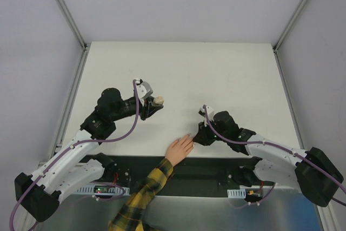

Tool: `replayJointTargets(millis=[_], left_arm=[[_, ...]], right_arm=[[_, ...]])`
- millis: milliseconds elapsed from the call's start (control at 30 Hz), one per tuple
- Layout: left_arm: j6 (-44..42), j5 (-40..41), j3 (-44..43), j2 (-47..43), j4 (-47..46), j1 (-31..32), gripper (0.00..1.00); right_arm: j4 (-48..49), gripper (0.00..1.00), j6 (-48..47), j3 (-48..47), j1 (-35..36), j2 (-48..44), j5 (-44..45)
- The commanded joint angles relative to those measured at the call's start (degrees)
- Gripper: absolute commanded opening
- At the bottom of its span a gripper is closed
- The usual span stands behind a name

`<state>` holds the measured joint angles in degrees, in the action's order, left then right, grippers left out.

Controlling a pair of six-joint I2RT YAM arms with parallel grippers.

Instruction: Paint the nails

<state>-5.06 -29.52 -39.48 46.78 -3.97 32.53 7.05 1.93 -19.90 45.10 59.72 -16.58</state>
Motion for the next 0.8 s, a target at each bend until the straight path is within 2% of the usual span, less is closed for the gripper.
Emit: replayJointTargets(millis=[0, 500, 767], left_arm=[[0.58, -1.33, -0.95, -0.03, -2.62, -0.63, 0.0], [0.58, -1.33, -0.86, 0.15, -2.62, -0.63, 0.0], [0.58, -1.42, -0.94, -0.11, -2.62, -0.63, 0.0]], right_arm=[[1.39, 0.0, 0.26, 0.04, 0.16, -0.14, 1.29], [1.3, 0.0, 4.13, 0.48, 0.07, -0.13, 5.94], [-2.21, 0.0, 4.75, 1.0, 0.07, -4.78, 8.58]])
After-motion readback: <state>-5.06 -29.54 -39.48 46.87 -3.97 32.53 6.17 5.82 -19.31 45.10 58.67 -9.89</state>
